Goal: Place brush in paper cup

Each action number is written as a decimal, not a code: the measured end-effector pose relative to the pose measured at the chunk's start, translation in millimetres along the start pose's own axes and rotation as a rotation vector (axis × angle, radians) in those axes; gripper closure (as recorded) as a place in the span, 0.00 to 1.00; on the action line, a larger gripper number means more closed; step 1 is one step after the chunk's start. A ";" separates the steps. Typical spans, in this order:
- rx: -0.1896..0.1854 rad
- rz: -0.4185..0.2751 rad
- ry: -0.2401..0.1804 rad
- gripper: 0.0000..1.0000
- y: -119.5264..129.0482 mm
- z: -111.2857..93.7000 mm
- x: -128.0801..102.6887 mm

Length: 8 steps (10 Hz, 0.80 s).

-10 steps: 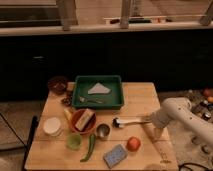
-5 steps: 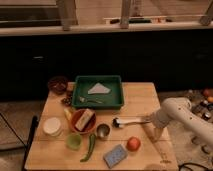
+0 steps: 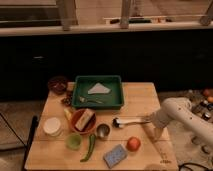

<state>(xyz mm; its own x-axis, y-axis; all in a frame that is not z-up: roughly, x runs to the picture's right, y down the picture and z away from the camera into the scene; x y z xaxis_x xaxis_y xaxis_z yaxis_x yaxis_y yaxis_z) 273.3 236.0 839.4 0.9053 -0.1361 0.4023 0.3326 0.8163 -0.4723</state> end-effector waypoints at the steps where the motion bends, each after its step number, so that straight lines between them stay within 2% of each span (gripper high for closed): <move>1: 0.000 -0.001 0.000 0.20 0.0 -0.2 -0.1; 4: -0.001 -0.008 0.006 0.22 -0.6 -1.6 -1.4; 6: 0.003 -0.065 0.040 0.39 -18.0 -13.7 -24.4; 7: 0.004 -0.086 0.046 0.42 -24.8 -17.9 -35.2; 8: 0.007 -0.105 0.053 0.40 -31.5 -23.9 -43.9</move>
<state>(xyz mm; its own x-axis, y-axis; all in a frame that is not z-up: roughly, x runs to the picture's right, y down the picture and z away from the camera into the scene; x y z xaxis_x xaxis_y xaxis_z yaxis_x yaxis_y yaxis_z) 229.4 202.8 817.9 0.8784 -0.2506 0.4069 0.4246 0.7999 -0.4240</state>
